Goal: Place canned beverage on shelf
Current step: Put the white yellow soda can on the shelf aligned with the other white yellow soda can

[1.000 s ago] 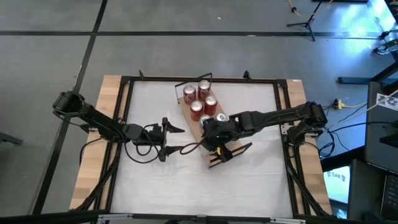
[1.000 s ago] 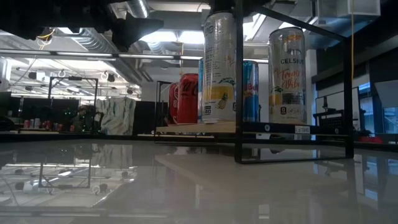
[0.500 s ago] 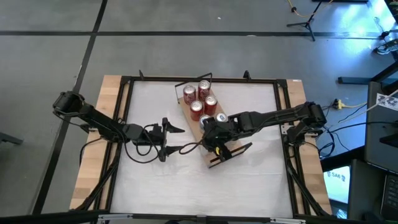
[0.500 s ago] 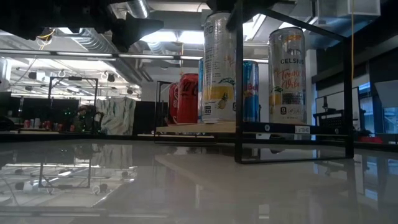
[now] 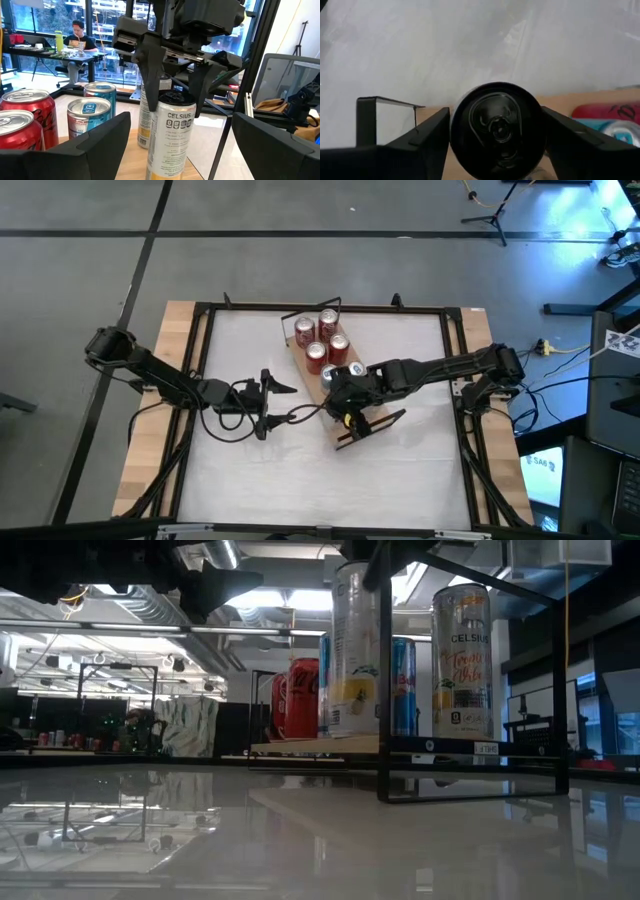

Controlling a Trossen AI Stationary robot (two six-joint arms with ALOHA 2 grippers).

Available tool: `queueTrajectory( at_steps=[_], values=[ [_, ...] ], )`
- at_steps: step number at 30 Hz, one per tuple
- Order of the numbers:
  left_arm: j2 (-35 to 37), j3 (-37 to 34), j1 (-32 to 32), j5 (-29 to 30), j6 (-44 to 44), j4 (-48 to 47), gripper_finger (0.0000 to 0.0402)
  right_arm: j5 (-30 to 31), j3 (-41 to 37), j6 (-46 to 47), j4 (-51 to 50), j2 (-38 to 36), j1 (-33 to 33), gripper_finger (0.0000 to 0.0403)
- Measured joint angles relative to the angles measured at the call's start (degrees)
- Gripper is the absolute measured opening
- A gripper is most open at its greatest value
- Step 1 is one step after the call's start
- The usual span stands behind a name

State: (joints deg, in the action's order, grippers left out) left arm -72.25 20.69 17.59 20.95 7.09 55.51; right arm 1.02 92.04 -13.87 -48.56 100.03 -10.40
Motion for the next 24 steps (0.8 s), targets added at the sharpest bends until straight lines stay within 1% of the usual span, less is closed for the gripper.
queueTrajectory(
  at_steps=[5,8,16,20,24],
  values=[
    [0.0,0.0,0.0,0.0,0.2,0.0,0.0339,1.4,2.8,5.1,-2.3,0.1,-0.1,0.0258],
    [0.0,0.0,0.0,0.0,0.3,0.0,0.0339,2.5,3.9,9.8,-3.5,0.1,-0.1,0.026],
    [0.0,0.0,0.1,0.0,0.4,0.0,0.0339,3.1,4.1,18.6,-5.3,0.1,-0.1,0.0263],
    [0.0,0.0,0.1,0.0,0.4,0.0,0.0339,6.0,4.1,23.0,-6.3,0.1,-0.1,0.0263],
    [0.0,0.0,0.1,0.0,0.4,0.0,0.0339,6.2,4.1,27.3,-7.1,0.1,-0.1,0.0264]
  ],
)
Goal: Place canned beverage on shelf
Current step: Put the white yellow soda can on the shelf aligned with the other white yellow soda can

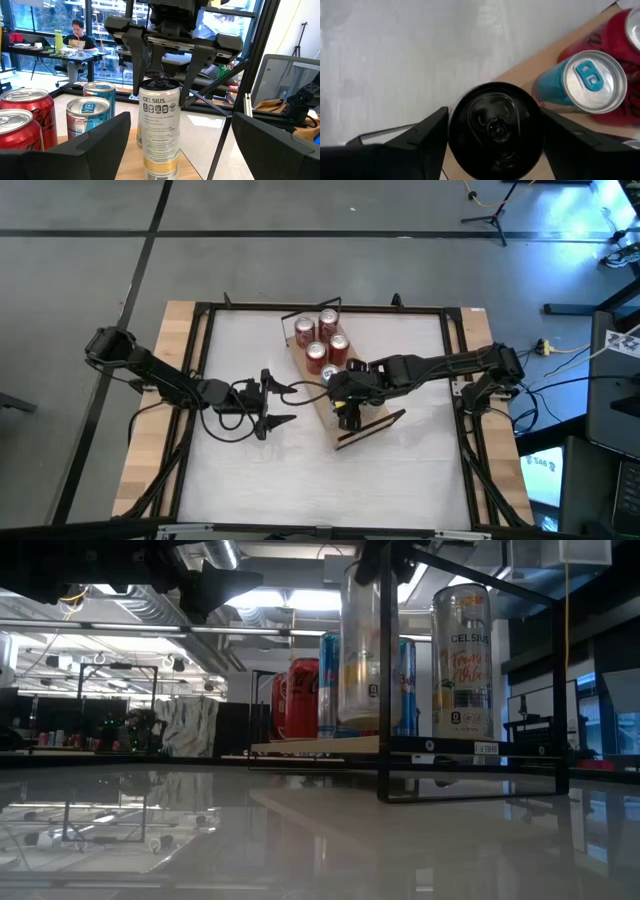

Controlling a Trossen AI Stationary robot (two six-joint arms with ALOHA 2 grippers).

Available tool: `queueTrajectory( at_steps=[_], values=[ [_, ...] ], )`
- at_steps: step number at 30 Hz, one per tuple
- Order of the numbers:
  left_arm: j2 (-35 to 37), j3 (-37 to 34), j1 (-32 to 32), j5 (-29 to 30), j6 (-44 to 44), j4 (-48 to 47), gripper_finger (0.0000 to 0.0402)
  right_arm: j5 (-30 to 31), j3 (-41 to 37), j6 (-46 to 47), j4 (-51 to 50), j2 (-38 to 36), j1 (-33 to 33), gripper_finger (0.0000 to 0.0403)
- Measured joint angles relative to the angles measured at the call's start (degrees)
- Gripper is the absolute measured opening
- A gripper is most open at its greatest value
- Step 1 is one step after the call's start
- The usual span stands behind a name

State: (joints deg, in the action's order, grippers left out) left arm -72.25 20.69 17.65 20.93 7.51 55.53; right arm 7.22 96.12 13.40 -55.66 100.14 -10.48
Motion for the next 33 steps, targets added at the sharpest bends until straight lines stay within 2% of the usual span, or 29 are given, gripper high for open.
queueTrajectory(
  at_steps=[9,17,25,33],
  values=[
    [0.0,0.0,0.0,-0.2,0.0,0.0,0.0339,3.3,0.0,5.9,-0.3,0.0,-1.0,0.0264],
    [0.0,0.0,0.0,-0.9,-0.1,0.0,0.0339,12.5,0.0,10.9,-2.8,0.0,-4.2,0.0264],
    [0.0,0.0,0.0,-0.9,-0.1,0.0,0.0339,14.2,0.1,17.4,-3.4,-0.1,-5.8,0.0264],
    [0.0,0.0,0.0,-0.9,-0.1,0.0,0.0339,17.3,0.1,19.8,-4.6,-0.1,-6.1,0.0264]
  ],
)
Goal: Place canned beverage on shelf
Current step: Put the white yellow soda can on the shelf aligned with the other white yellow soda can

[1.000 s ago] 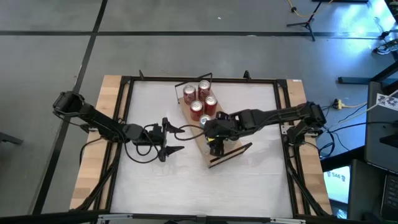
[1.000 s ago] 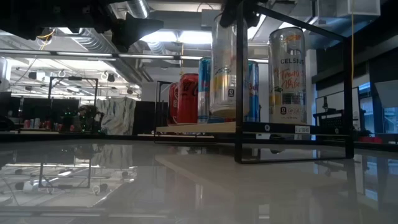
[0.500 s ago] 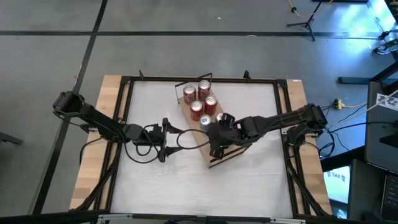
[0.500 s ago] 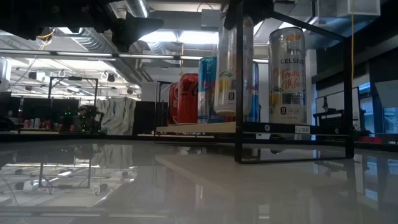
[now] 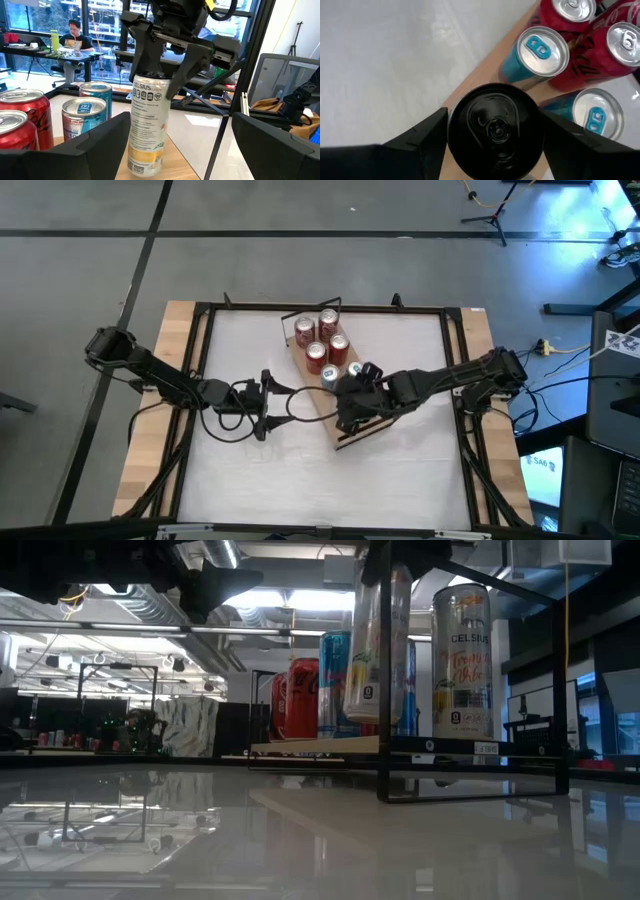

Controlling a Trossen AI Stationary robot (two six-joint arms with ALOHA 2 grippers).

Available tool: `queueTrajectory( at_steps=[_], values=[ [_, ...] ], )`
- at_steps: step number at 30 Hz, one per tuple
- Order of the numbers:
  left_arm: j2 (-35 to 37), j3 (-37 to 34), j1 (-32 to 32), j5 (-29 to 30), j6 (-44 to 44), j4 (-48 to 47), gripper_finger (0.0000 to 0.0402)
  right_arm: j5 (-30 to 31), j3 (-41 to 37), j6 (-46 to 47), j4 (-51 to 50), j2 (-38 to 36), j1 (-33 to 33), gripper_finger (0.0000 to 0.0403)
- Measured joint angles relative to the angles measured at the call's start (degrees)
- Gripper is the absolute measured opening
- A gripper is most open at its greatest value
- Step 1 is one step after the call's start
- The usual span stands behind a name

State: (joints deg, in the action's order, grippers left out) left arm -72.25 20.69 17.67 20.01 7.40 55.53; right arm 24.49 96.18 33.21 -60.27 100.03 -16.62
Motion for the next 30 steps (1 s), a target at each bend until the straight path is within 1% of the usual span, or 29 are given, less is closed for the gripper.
queueTrajectory(
  at_steps=[5,18,30],
  values=[
    [0.0,0.0,0.0,0.0,0.0,0.0,0.0339,0.4,0.0,1.5,0.0,0.0,-0.8,0.0264],
    [0.0,0.0,0.0,0.0,0.0,0.0,0.0339,2.1,-2.1,10.0,-1.3,0.0,-2.2,0.0264],
    [0.0,0.0,0.0,-0.2,0.0,0.0,0.0339,0.7,-2.1,10.2,-2.2,0.5,-2.1,0.0264]
  ],
)
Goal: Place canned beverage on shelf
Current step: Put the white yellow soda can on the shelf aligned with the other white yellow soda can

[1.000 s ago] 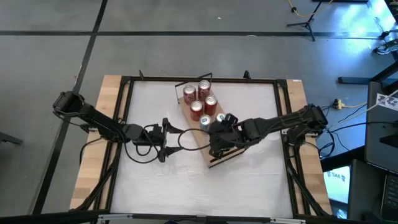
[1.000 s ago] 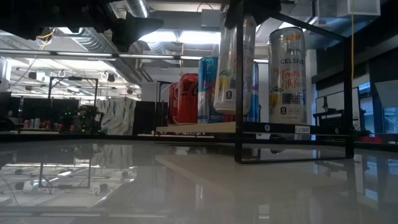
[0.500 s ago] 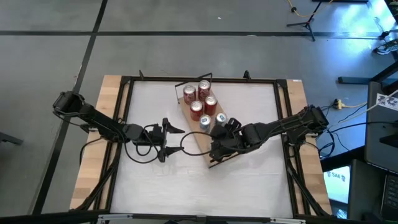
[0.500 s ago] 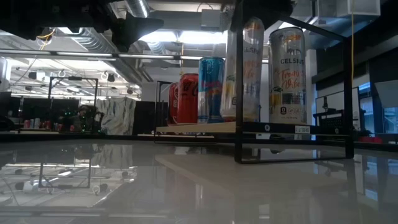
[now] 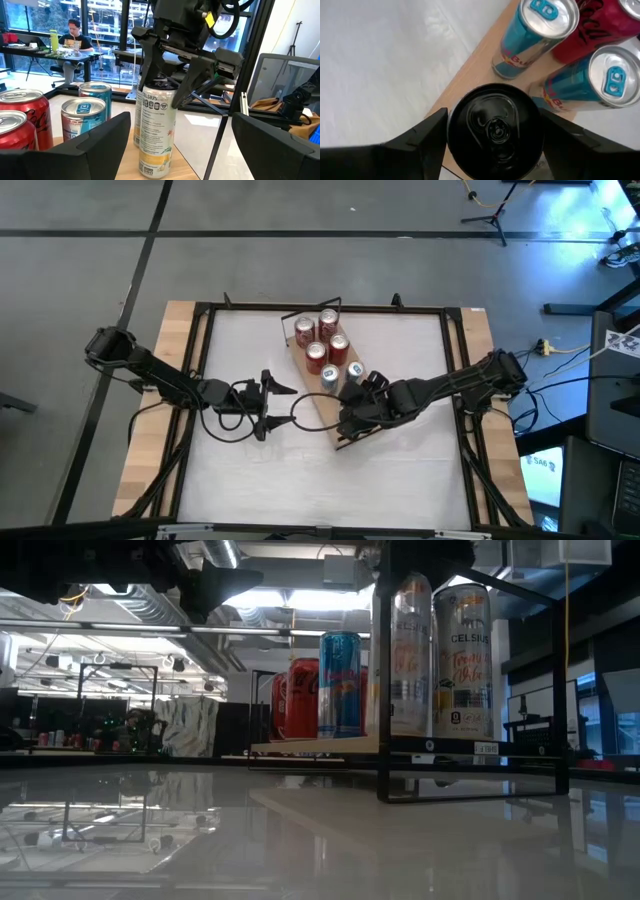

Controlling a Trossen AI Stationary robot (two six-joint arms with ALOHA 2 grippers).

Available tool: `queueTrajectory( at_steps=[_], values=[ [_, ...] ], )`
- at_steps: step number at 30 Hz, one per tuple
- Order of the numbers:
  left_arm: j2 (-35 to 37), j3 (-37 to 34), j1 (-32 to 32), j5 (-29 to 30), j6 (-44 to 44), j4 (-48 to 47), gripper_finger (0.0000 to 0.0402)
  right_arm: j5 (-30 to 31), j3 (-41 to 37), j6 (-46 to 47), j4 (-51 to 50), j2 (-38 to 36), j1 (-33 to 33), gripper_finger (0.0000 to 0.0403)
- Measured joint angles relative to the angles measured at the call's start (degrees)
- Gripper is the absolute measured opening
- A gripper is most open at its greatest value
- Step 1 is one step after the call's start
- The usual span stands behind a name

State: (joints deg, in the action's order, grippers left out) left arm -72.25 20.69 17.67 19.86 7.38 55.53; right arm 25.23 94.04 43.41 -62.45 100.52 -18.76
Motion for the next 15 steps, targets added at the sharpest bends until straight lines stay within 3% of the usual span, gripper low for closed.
queueTrajectory(
  at_steps=[15],
  values=[
    [0.0,0.0,0.0,0.0,0.0,0.0,0.0339,-0.2,0.1,-0.2,-0.1,0.6,0.0,0.0264]
  ],
)
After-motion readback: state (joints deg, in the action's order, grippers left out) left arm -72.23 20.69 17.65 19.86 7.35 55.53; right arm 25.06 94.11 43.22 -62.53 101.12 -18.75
